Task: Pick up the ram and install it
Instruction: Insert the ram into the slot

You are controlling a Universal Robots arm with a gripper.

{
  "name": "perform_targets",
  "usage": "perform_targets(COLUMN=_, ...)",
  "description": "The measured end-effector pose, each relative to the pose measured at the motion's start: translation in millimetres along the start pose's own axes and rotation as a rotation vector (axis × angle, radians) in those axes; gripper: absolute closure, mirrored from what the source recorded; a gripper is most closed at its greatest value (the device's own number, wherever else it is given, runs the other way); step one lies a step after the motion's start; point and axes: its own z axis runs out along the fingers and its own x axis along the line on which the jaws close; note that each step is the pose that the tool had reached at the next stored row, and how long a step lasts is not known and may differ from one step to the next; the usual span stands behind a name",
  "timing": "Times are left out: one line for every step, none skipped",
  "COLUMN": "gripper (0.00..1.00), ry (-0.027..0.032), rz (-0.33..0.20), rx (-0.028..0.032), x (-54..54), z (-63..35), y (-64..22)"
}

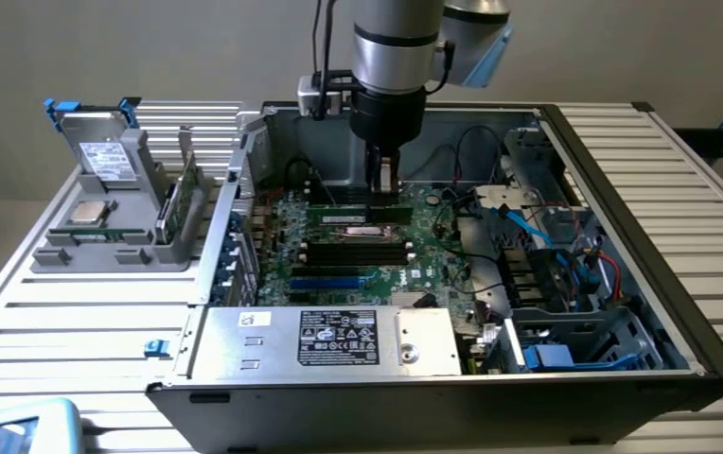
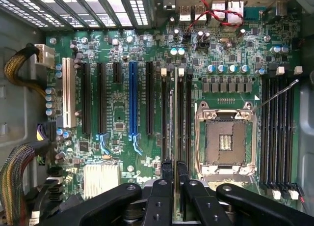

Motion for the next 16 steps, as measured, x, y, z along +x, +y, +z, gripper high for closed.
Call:
perform_targets(gripper=0.85, ry=-0.0042, rz=0.000, rx=0.0000, x=0.2, z=0.7, y=0.0)
perform_targets(gripper=0.85, ry=-0.0058, rz=0.000, rx=0.0000, x=0.5, z=1.5, y=0.0)
perform_targets(gripper=0.85, ry=-0.0067, rz=0.000, rx=0.0000, x=0.9, z=2.6, y=-0.1)
perform_targets(gripper=0.85, ry=-0.0067, rz=0.000, rx=-0.0001, x=1.5, z=4.3, y=-0.1)
perform_targets(gripper=0.85, ry=-0.0068, rz=0.000, rx=-0.0001, x=1.9, z=6.1, y=-0.2)
perform_targets(gripper=0.85, ry=-0.0069, rz=0.000, rx=-0.0001, x=2.2, z=7.9, y=-0.2)
perform_targets(gripper=0.85, ry=-0.0068, rz=0.000, rx=-0.0001, x=2.4, z=9.7, y=-0.3)
perform_targets(gripper=0.85, ry=-0.0069, rz=0.000, rx=-0.0001, x=2.4, z=11.5, y=-0.3)
perform_targets(gripper=0.85, ry=-0.0068, rz=0.000, rx=-0.0001, x=2.4, z=13.3, y=-0.4)
perform_targets(gripper=0.85, ry=-0.0068, rz=0.000, rx=-0.0001, x=2.4, z=15.2, y=-0.5)
perform_targets(gripper=0.85, ry=-0.0068, rz=0.000, rx=-0.0001, x=2.3, z=17.0, y=-0.5)
perform_targets(gripper=0.85, ry=-0.0068, rz=0.000, rx=-0.0001, x=2.3, z=18.8, y=-0.4)
perform_targets(gripper=0.85, ry=-0.0069, rz=0.000, rx=-0.0001, x=2.5, z=20.6, y=-0.4)
perform_targets(gripper=0.85, ry=-0.0067, rz=0.000, rx=-0.0002, x=2.8, z=22.4, y=-0.3)
perform_targets(gripper=0.85, ry=-0.0069, rz=0.000, rx=0.0000, x=3.3, z=24.1, y=-0.3)
perform_targets(gripper=0.85, ry=-0.0068, rz=0.000, rx=-0.0001, x=3.9, z=25.7, y=-0.4)
